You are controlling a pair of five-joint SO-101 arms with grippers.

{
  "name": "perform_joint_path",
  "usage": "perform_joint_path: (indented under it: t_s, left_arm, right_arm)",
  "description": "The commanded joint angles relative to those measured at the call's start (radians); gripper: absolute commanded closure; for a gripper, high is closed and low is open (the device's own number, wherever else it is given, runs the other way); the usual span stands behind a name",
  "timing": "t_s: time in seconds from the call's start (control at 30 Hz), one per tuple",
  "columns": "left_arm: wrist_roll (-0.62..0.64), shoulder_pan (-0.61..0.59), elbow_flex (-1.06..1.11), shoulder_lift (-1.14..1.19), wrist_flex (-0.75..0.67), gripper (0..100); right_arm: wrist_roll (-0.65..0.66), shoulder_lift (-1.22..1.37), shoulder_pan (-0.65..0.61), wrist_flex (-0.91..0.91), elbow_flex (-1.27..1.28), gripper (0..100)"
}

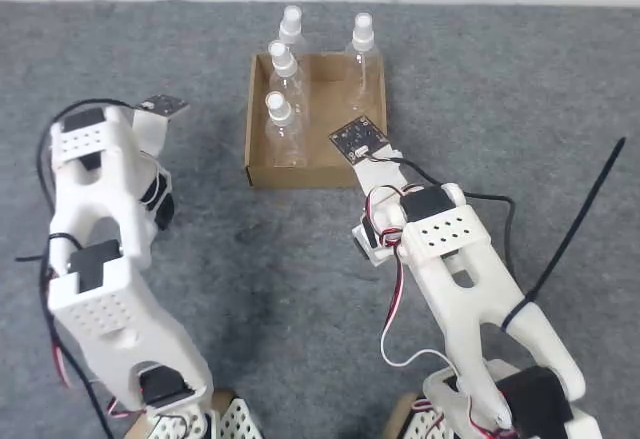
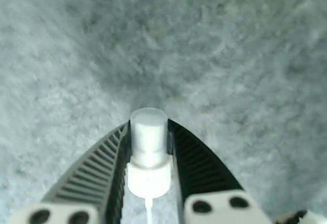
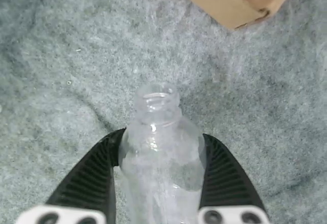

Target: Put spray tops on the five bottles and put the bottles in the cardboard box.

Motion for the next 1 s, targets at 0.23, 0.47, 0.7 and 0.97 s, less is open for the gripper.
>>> perform_joint_path:
  t_s: [0.23,0.47,0.7,0.97]
  left_arm:
    - [-0.008,0.002,-0.107,-0.015,0.135,99]
    - [-0.008,-0.017,-0.128,-0.068,0.183,99]
    - [-0.006,-0.009,-0.047,-0.232,0.181,99]
    - [-0.006,0.011,0.027,-0.359,0.189,99]
  right_arm:
    - [0.000,-0.048,0.012,-0.018,-0.008,95.8]
    - [0.000,-0.048,0.012,-0.018,-0.008,95.8]
    - [0.000,-0.048,0.012,-0.018,-0.008,95.8]
    - [0.000,-0.048,0.012,-0.018,-0.008,95.8]
